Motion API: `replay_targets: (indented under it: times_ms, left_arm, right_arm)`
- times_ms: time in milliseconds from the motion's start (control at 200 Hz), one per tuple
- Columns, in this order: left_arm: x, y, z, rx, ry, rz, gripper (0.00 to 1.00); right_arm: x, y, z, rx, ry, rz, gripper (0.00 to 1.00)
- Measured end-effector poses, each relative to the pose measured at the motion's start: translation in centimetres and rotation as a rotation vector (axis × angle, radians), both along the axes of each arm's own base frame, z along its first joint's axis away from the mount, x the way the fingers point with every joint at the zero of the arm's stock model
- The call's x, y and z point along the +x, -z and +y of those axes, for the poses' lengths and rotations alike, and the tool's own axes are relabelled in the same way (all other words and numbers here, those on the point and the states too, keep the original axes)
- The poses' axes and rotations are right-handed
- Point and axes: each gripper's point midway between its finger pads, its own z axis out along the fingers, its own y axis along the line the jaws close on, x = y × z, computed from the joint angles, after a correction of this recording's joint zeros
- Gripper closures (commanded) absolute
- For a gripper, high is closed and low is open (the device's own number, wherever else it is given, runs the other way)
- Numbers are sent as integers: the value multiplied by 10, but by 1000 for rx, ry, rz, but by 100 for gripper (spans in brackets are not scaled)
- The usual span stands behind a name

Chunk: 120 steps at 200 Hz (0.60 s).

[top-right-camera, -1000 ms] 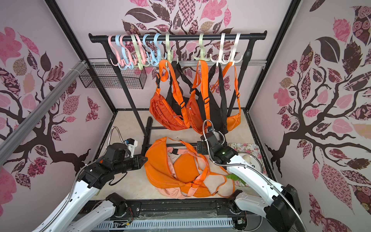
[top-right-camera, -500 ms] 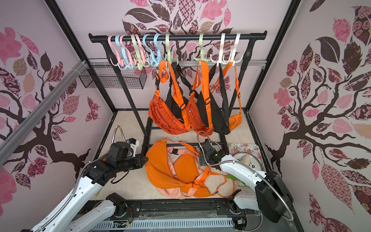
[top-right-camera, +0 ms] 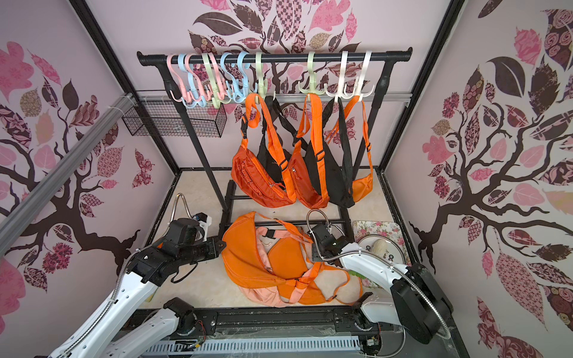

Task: Hang the bag on a hook
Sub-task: Pick up the bag from the bag.

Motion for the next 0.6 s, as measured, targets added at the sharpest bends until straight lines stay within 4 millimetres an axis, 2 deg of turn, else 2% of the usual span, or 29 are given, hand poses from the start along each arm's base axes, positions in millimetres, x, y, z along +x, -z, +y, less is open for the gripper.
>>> replay_targets:
  times_ms: [225,455,600]
  left_arm:
    - [4,-3,16,-16,-54,-8,100]
    - [3,-7,15,-22,-43,-4,100]
    - [1,-9,15,-25,-39,-10,100]
  right_arm:
    - [6,-18,8,47,-17,-44,39]
    - [19,-39,30,126,-65,-75,41]
    - [24,-41,46,165,-109,-50,42]
